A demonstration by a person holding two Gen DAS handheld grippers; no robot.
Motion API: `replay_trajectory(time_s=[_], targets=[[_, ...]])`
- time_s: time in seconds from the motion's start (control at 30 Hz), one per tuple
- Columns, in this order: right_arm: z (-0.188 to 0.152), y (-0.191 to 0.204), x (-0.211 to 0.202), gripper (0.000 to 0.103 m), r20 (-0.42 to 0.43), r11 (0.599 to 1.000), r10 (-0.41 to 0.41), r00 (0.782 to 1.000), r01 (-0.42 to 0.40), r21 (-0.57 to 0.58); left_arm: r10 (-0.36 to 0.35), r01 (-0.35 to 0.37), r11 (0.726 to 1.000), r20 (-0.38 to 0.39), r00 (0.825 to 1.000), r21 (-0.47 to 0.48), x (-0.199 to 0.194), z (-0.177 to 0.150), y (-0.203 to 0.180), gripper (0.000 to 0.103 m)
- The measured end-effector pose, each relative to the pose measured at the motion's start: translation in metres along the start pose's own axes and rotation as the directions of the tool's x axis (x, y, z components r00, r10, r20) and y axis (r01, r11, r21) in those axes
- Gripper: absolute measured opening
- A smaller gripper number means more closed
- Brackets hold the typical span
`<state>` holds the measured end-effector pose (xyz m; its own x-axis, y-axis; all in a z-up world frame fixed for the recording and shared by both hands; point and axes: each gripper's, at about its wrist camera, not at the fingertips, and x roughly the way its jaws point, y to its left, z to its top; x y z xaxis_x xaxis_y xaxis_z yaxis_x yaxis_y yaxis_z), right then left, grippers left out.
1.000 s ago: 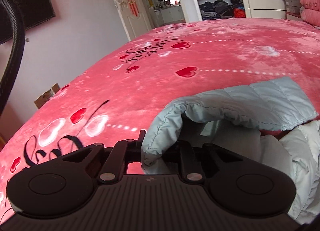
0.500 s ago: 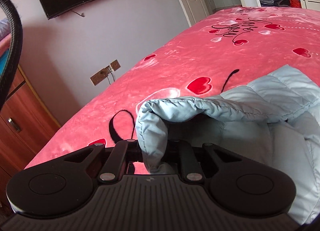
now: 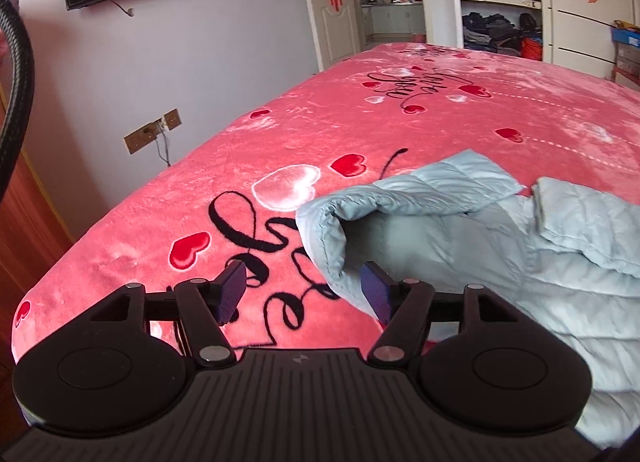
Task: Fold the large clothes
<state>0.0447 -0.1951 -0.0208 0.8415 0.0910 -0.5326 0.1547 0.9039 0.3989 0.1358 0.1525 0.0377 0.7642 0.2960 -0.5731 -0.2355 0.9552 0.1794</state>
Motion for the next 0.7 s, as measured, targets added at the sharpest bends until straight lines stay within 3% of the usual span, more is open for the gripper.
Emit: replay_trajectory(time_s=[0.17, 0.27, 0.4, 0.57, 0.7], targets=[[0.004, -0.015, -0.014, 0.095, -0.028, 0.999, -0.043, 0.999, 0.043, 0.014, -0.166, 0.167, 0.986, -0.051, 0.985, 0.010, -0.054, -0.034, -0.002, 0.092], [0.003, -0.024, -0.024, 0.096, -0.073, 0.998, -0.052, 0.996, 0.053, 0.020, -0.271, 0.275, 0.961, -0.126, 0.954, 0.015, -0.077, -0.062, -0.002, 0.096], [-0.002, -0.040, -0.039, 0.096, -0.143, 0.996, -0.043, 0.989, 0.054, 0.070, -0.377, 0.388, 0.922, -0.237, 0.895, -0.002, -0.095, -0.099, -0.003, 0.097], [-0.017, -0.050, -0.056, 0.095, -0.230, 0.994, 0.008, 0.973, 0.017, 0.106, -0.404, 0.423, 0.906, -0.313, 0.860, -0.005, -0.092, -0.126, 0.000, 0.099], [-0.030, -0.051, -0.062, 0.093, -0.304, 0.991, 0.042, 0.952, -0.001, 0.135, -0.410, 0.422, 0.906, -0.315, 0.856, -0.032, -0.072, -0.132, -0.003, 0.101]])
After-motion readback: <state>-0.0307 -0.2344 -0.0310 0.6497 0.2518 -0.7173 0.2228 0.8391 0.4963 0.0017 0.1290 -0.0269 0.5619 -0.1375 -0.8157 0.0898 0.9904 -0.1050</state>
